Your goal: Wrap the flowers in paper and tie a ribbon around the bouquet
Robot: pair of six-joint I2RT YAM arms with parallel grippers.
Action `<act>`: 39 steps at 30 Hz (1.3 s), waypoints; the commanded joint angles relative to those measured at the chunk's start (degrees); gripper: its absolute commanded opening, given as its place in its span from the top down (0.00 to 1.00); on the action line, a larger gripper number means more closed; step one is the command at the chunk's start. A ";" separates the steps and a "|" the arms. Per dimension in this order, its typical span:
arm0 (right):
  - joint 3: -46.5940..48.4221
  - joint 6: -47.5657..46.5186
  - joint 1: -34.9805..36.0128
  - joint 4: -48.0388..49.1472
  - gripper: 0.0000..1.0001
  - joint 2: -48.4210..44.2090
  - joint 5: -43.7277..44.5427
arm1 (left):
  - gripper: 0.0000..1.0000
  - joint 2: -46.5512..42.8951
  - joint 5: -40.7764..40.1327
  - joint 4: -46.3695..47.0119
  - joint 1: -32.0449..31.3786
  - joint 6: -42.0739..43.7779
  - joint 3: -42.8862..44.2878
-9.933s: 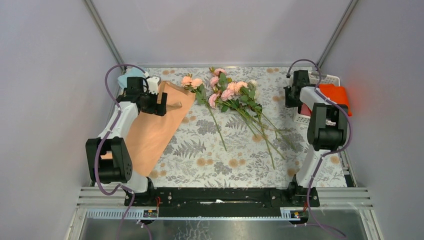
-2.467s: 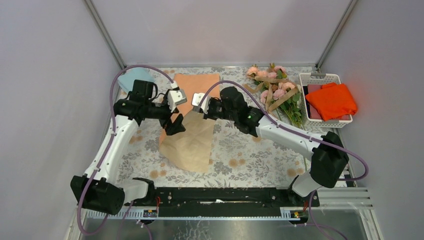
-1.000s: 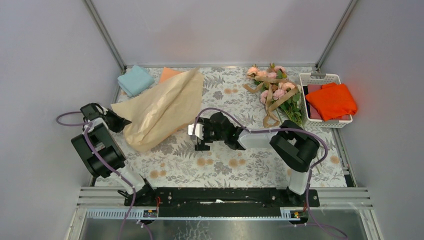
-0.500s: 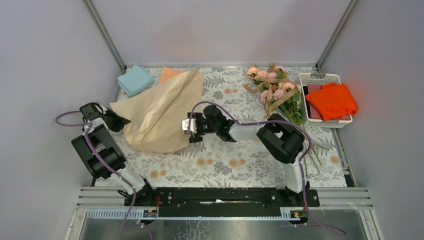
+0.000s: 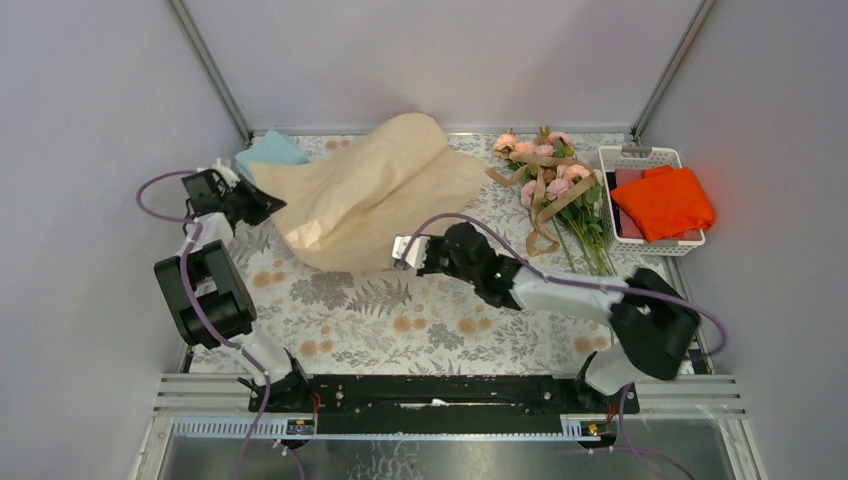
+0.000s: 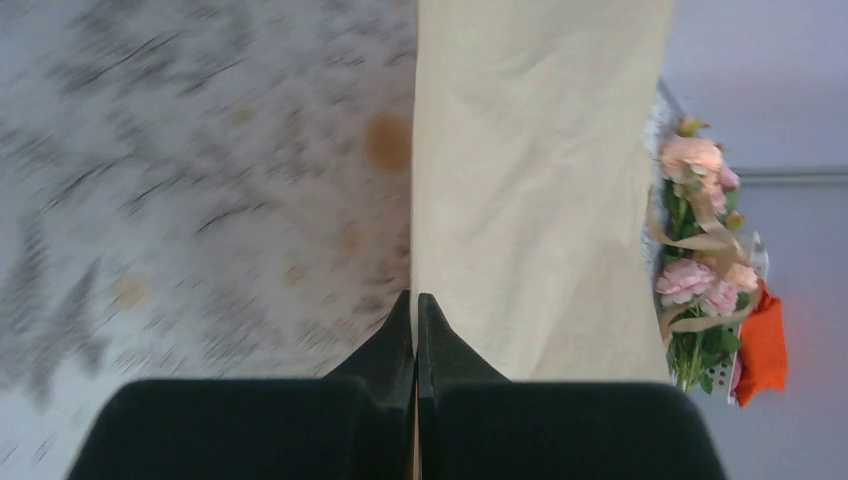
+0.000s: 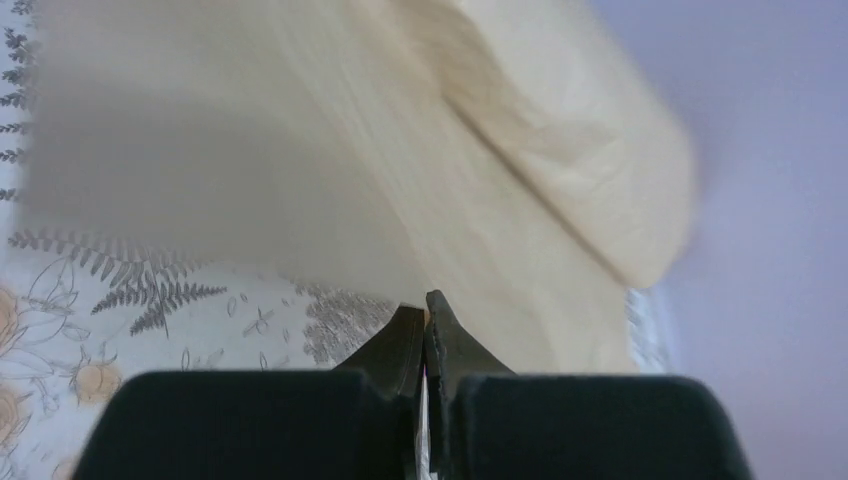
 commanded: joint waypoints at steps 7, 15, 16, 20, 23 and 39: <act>-10.48 8.85 13.81 -18.90 0.97 -16.54 11.33 | 1.00 2.73 -6.09 8.84 -5.63 -1.43 4.34; -0.88 17.07 13.59 -31.89 0.42 -13.78 5.38 | 1.00 4.63 -11.27 7.71 -5.75 5.16 -4.35; 0.90 18.90 12.38 -32.77 0.33 -15.16 6.73 | 1.00 5.31 -11.29 7.71 -5.68 5.45 -4.31; 5.31 33.62 -2.00 -32.07 0.01 -21.22 3.22 | 0.84 7.14 -10.15 6.20 -5.76 6.33 -2.74; 6.10 42.98 -15.23 -34.36 0.02 -22.98 14.02 | 0.61 6.50 -10.01 5.36 -5.91 7.67 -2.09; 11.28 51.71 -52.35 -47.30 0.65 3.44 24.84 | 0.01 -7.22 -9.90 -10.51 -11.00 24.76 4.09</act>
